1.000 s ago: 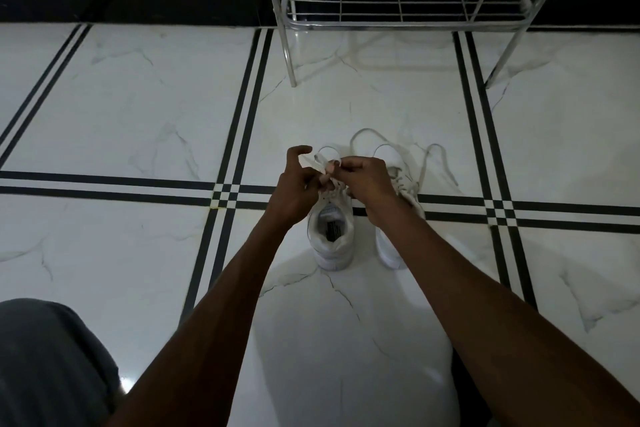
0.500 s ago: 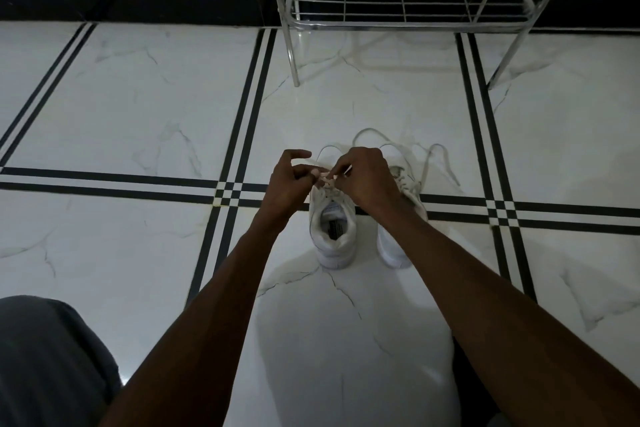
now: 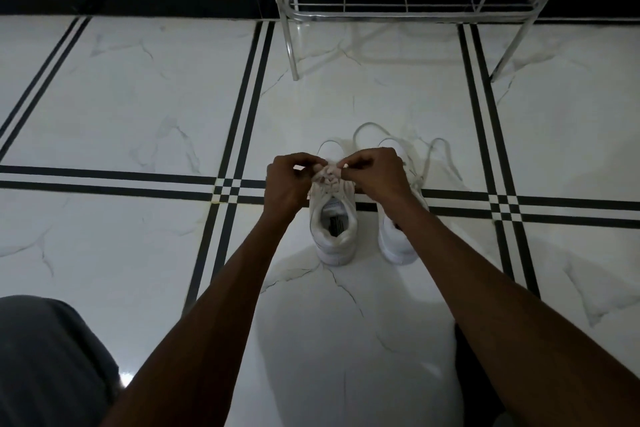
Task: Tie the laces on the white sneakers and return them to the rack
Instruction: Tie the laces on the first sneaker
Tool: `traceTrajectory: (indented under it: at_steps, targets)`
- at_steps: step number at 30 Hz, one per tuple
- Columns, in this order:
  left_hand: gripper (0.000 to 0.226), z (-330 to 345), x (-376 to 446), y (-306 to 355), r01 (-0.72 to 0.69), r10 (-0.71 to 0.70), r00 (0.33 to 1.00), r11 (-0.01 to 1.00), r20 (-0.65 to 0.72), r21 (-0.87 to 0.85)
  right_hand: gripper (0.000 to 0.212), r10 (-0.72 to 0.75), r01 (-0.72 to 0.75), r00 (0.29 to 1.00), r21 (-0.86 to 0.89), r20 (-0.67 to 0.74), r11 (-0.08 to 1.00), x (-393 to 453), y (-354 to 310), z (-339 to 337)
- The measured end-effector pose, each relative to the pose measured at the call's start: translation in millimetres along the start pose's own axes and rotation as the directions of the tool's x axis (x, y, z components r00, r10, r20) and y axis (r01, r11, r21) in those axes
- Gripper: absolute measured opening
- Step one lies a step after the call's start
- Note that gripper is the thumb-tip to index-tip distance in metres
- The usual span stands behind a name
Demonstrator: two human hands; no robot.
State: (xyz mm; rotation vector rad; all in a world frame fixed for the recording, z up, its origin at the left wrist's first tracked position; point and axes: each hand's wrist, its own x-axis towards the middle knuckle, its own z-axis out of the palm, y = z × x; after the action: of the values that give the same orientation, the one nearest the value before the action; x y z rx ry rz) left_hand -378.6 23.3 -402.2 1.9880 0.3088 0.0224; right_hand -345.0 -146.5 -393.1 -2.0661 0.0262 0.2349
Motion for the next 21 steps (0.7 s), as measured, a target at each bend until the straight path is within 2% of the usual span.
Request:
traceTrajectory:
  at_steps: [2, 4, 7, 9, 12, 17, 19, 20, 21]
  targets:
    - [0.012, -2.4, -4.6, -2.2, -0.038, 0.055, 0.994, 0.985, -0.096, 0.167, 0.012, 0.134, -0.133, 0.989, 0.033, -0.055, 0.991, 1.5, 5.1, -10.8]
    - [0.013, -8.3, -10.5, -14.8, -0.063, 0.112, 0.986, 0.939, -0.125, 0.339, 0.010, 0.254, -0.252, 0.959, 0.031, -0.127, 0.967, 1.8, 14.9, -21.1]
    - [0.018, -9.3, -15.3, -36.5, -0.050, 0.104, 0.988, 0.910, -0.111, 0.411, 0.014, 0.295, -0.322, 0.931, -0.102, -0.213, 0.941, 0.6, 24.4, -20.6]
    - [0.018, -6.3, -14.7, -39.2, -0.035, 0.078, 0.990, 0.941, -0.114, 0.337, 0.012, 0.263, -0.304, 0.928, -0.128, -0.262, 0.944, 0.6, 21.5, -15.3]
    - [0.015, -6.2, -13.8, -32.5, 0.035, -0.025, 0.993, 0.996, -0.116, 0.085, 0.018, 0.183, -0.223, 0.954, -0.151, -0.239, 0.963, -0.1, 15.4, -15.1]
    - [0.023, -9.9, -16.0, -34.2, 0.126, -0.130, 0.991, 0.985, -0.023, -0.119, 0.031, 0.121, -0.156, 0.976, -0.197, -0.180, 0.968, 3.9, 21.1, -17.9]
    - [0.024, -9.0, -15.7, -35.4, 0.124, -0.129, 0.991, 0.979, -0.024, -0.161, 0.014, 0.028, -0.062, 0.992, -0.267, -0.127, 0.962, 4.5, 16.4, -15.9]
    - [0.023, -8.3, -15.5, -34.5, 0.123, -0.129, 0.991, 0.975, -0.021, -0.184, 0.013, -0.059, 0.029, 0.994, -0.296, -0.092, 0.955, 4.4, 11.5, -13.3]
    - [0.023, -7.3, -15.3, -33.2, 0.127, -0.132, 0.991, 0.971, -0.011, -0.204, 0.022, -0.146, 0.124, 0.988, -0.322, -0.045, 0.939, 5.1, 7.8, -9.2]
